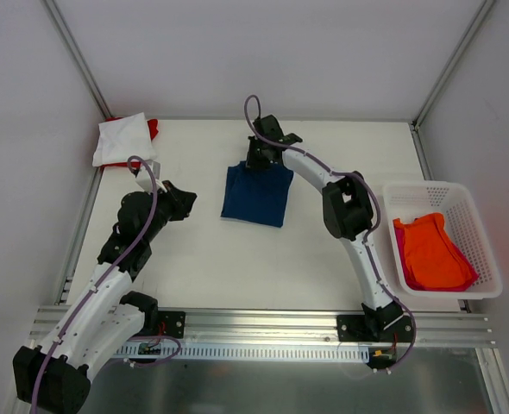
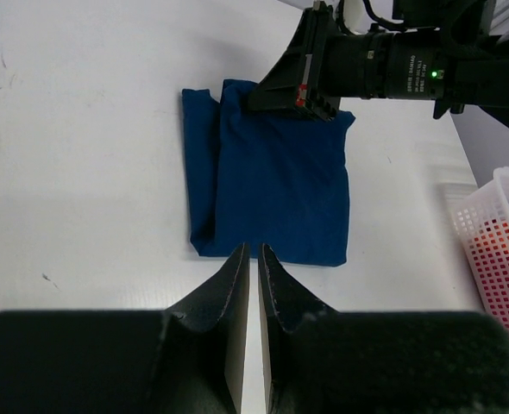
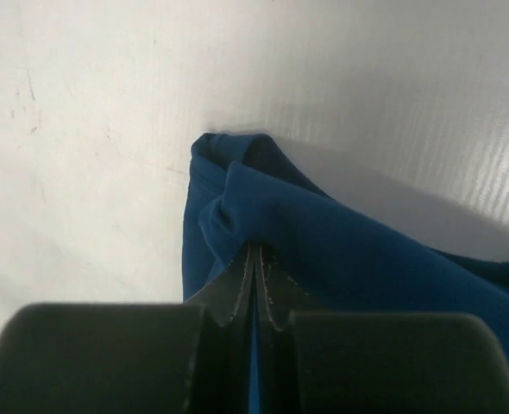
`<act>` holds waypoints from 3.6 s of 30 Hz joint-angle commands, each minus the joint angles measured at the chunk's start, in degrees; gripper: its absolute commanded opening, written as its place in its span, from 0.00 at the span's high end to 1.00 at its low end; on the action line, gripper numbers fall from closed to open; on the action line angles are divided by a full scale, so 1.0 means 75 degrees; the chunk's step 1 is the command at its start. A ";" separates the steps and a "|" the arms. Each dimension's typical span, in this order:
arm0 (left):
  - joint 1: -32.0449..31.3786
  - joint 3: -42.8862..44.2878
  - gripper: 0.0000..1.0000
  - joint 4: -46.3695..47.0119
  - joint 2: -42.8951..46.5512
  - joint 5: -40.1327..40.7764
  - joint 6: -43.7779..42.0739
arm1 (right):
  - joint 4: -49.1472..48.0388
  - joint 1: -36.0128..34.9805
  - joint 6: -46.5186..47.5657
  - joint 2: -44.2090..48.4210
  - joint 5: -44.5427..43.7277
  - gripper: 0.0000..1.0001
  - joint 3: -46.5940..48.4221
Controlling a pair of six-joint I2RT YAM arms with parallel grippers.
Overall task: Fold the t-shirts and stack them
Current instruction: Fold the tshirt
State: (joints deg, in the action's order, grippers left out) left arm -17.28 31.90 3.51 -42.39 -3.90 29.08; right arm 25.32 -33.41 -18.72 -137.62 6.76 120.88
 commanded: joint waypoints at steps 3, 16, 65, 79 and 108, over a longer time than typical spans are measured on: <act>-0.0052 0.0001 0.92 0.0118 -0.0031 0.0180 -0.0186 | 0.0035 0.0153 0.0094 -0.0552 0.0468 0.99 0.0476; -0.0040 -0.0070 0.92 0.0376 -0.0372 -0.0089 0.0106 | 0.0080 0.0821 0.1569 0.1177 0.0938 0.05 0.1636; 0.0991 0.2577 0.01 0.3692 -0.8679 -0.2608 0.0458 | 0.2214 -0.0374 -0.0621 1.5889 -0.1957 0.00 -1.0176; -0.0121 0.3890 0.01 0.3681 -1.0203 -0.3768 0.1114 | 0.2331 -0.0374 -0.0668 1.5877 -0.2156 0.01 -1.0094; -0.1271 0.4068 1.00 0.4057 -1.0837 -0.4824 0.1514 | 0.2683 -0.0362 -0.0645 1.6229 -0.2461 0.01 -1.0035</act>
State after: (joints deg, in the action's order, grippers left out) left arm -25.89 63.86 39.81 -126.02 -41.52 45.47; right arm 45.71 -35.79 -23.14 -15.75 -11.33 44.34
